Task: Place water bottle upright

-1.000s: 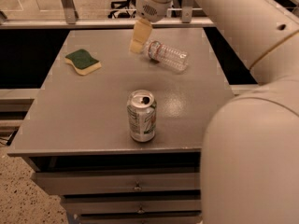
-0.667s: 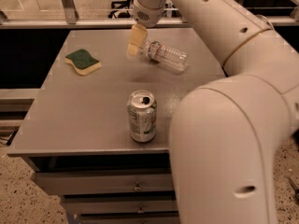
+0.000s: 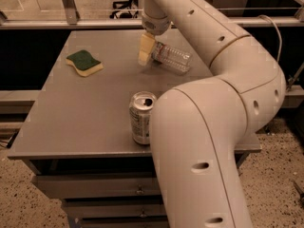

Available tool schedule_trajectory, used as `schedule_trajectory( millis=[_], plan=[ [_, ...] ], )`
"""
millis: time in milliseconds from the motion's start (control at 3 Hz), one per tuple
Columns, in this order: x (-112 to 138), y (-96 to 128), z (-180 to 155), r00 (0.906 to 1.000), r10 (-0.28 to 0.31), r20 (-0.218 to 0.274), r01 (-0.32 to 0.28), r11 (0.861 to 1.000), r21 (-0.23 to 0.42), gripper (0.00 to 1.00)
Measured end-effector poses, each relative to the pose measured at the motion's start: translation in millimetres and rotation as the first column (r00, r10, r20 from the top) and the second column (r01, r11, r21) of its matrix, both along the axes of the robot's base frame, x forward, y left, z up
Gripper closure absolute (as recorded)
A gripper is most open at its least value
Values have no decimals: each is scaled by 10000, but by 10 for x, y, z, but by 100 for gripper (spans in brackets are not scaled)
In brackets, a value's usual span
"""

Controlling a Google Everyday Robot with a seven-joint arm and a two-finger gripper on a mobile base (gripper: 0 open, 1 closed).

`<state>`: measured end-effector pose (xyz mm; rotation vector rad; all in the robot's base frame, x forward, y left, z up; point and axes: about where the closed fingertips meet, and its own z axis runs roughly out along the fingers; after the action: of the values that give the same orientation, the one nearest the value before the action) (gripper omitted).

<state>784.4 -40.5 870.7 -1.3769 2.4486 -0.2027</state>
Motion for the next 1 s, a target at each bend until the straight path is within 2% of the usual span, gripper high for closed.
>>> schedule_trajectory(
  millis=[333, 667, 1000],
  plan=[
    [65, -112, -102, 9988, -460, -161, 453, 9983, -374, 16],
    [78, -245, -161, 9967, -746, -335, 725, 9957, -578, 47],
    [44, -290, -42, 9987, -447, -245, 444, 9989, -121, 79]
  ],
)
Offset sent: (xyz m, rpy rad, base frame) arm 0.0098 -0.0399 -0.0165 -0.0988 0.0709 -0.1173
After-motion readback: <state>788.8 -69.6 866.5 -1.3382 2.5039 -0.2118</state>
